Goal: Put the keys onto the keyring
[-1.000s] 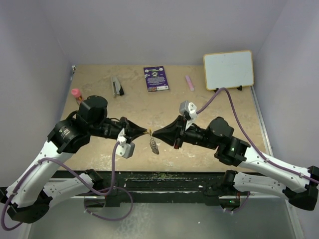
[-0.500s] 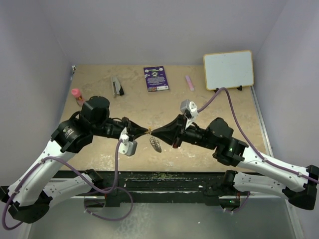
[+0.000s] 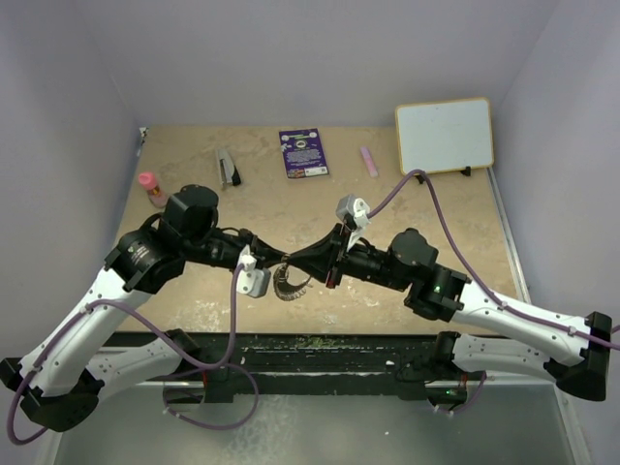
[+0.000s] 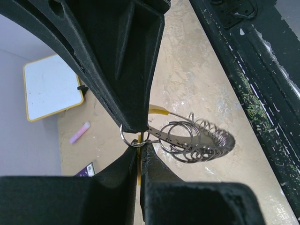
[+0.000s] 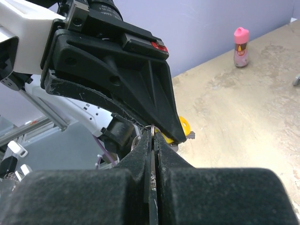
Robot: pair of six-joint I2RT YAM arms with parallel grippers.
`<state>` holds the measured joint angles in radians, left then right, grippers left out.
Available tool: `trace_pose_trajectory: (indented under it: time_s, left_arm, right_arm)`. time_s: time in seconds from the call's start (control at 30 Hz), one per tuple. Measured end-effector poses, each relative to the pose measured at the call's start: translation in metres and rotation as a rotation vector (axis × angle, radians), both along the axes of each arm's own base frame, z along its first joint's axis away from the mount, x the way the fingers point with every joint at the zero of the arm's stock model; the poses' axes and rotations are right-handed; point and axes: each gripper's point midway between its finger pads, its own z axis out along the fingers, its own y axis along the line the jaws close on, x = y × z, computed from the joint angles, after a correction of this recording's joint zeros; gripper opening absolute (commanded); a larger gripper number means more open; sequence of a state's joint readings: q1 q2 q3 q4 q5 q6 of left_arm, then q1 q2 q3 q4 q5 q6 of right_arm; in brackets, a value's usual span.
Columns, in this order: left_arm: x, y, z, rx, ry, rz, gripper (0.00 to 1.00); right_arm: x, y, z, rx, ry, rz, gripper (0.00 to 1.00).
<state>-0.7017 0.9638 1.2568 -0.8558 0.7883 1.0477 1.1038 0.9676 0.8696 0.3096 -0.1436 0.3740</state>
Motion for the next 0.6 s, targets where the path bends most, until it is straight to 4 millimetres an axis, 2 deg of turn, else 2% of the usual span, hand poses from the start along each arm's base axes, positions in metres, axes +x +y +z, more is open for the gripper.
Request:
trace_pose_trajectory:
  time_s: [0.6]
  left_arm:
    - [-0.003, 0.010, 0.012, 0.019, -0.025, 0.025, 0.03]
  right_arm:
    - [0.001, -0.005, 0.000, -0.004, 0.006, -0.023, 0.00]
